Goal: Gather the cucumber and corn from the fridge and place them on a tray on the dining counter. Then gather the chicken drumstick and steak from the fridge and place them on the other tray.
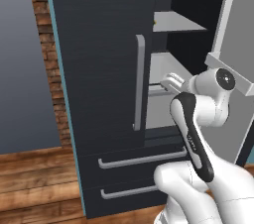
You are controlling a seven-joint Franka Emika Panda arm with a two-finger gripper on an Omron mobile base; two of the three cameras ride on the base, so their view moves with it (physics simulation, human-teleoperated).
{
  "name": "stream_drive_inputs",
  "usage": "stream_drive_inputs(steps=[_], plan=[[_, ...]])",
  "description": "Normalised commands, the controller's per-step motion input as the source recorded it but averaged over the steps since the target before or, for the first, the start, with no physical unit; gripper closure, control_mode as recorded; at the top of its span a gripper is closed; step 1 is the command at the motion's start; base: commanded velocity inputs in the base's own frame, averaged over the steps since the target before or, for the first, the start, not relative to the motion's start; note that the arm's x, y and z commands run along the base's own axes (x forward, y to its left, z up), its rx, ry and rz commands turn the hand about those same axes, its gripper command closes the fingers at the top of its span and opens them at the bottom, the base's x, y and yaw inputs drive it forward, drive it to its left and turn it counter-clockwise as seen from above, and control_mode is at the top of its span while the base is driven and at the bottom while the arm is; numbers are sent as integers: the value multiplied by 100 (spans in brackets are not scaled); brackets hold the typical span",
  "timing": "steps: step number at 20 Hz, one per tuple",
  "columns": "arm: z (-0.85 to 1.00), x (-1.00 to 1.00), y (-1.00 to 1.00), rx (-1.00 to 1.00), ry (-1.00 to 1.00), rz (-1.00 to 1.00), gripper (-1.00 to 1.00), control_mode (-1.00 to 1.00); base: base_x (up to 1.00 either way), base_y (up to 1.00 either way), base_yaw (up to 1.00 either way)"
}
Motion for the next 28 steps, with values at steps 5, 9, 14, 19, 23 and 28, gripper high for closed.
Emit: stream_drive_inputs(steps=[5,9,14,19,23,28], plan=[[30,27,62,-29,3,26,-100,-100,0,0,0],[9,57,49,-34,10,14,-100,-100,0,0,0],[-28,91,2,-25,7,15,-100,-100,0,0,0],[-20,79,13,-15,0,8,-100,-100,0,0,0],[-35,24,0,-7,0,1,-100,-100,0,0,0],[-24,51,15,0,-3,0,-100,-100,0,0,0]])
